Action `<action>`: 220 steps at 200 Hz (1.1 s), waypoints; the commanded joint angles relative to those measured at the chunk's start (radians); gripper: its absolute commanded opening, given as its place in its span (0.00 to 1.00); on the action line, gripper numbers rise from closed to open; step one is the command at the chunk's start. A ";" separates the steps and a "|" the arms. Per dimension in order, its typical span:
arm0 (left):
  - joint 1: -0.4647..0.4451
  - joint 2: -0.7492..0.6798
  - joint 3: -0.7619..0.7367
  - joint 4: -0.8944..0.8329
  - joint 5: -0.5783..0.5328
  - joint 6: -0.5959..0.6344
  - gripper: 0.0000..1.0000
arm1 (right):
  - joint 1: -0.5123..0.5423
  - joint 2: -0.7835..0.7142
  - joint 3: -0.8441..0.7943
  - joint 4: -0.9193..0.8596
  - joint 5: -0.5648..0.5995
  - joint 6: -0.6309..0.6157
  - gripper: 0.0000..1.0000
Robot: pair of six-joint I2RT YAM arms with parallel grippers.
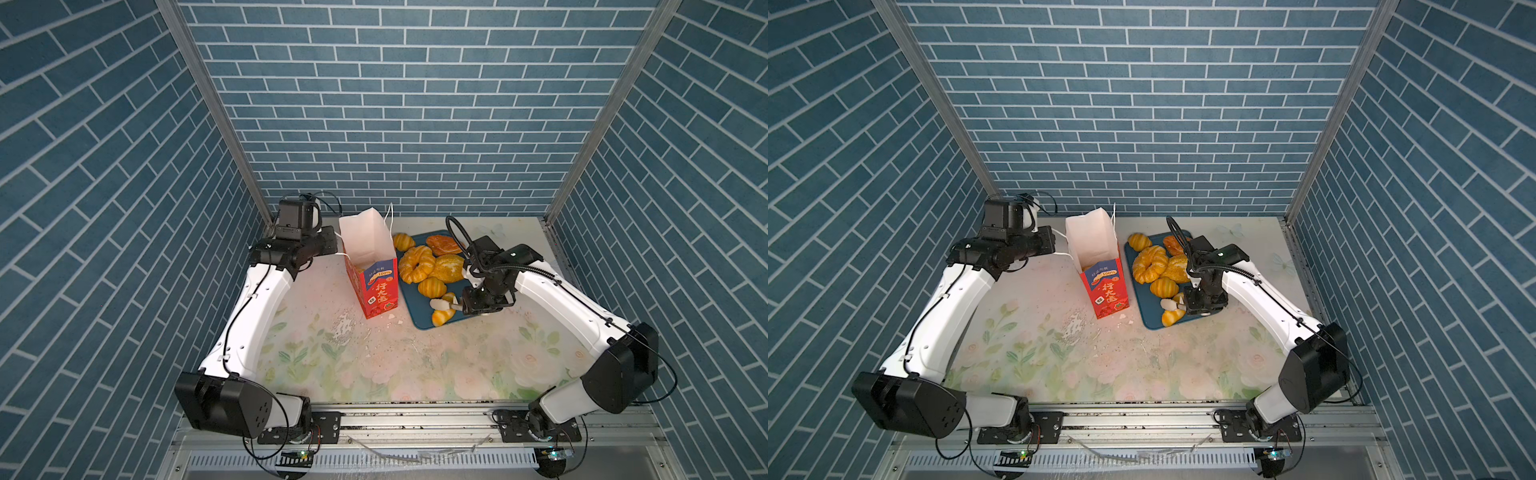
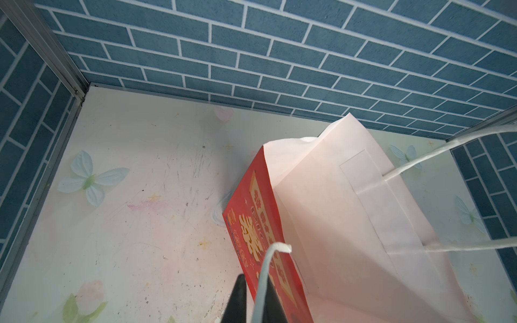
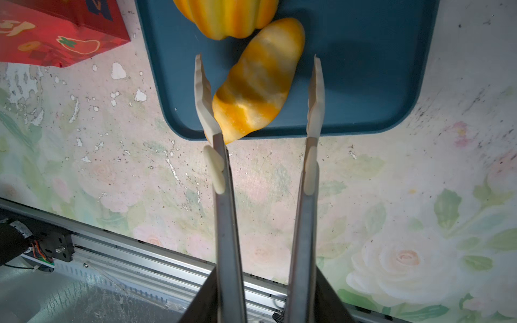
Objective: Place the fake bread into the paper bag
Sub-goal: 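Lower the tongs around the striped croissant on the tray's near edge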
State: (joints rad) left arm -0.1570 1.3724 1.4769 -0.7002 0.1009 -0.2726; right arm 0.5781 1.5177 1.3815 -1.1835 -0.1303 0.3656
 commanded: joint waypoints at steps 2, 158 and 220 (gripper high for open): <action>0.005 -0.011 0.025 -0.023 -0.010 0.013 0.12 | 0.007 0.016 -0.009 0.020 0.009 0.050 0.45; 0.005 -0.018 0.021 -0.030 -0.018 0.018 0.12 | -0.018 -0.013 -0.030 -0.011 0.169 0.073 0.30; 0.005 -0.013 0.016 -0.020 -0.012 0.013 0.12 | -0.068 0.017 0.003 -0.018 0.228 0.015 0.36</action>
State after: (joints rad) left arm -0.1562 1.3705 1.4769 -0.7067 0.0937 -0.2718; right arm 0.5266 1.5311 1.3586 -1.1778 0.0311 0.3954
